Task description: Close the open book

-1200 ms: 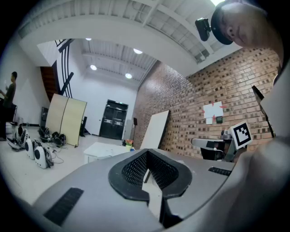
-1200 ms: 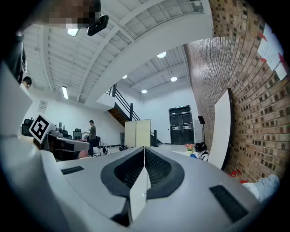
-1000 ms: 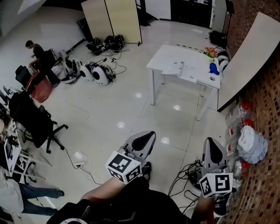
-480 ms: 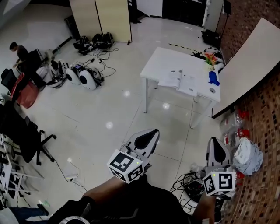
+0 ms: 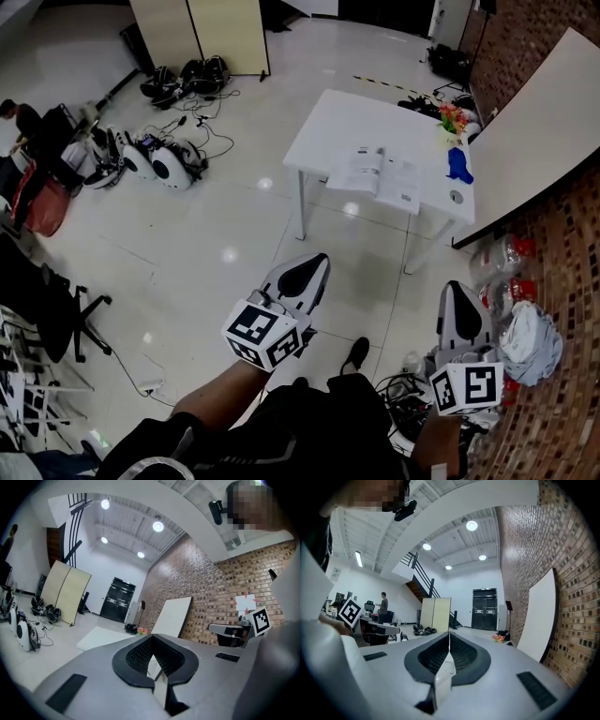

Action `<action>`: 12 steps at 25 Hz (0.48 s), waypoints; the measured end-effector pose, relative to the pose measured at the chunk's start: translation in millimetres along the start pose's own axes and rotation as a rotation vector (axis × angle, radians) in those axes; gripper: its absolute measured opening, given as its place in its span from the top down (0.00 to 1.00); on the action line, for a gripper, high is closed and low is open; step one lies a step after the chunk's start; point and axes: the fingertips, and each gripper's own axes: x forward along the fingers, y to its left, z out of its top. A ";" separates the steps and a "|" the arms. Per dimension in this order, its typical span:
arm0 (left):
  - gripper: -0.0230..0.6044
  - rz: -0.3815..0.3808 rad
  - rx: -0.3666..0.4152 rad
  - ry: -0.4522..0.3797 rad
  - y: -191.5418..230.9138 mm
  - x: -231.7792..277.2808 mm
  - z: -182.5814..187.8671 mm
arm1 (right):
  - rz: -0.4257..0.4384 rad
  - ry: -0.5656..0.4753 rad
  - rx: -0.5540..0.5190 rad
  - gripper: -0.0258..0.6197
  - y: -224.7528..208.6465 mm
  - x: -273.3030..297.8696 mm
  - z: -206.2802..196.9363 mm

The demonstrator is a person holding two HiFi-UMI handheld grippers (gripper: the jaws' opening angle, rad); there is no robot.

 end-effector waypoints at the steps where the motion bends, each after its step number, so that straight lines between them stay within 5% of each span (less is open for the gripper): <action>1: 0.96 0.005 -0.008 0.003 5.4 13.6 -1.8 | 0.015 -0.005 -0.001 0.96 -7.5 12.6 -1.9; 12: 0.96 0.128 -0.045 0.085 47.6 173.8 -3.8 | 0.145 -0.109 0.034 0.96 -128.0 138.5 14.9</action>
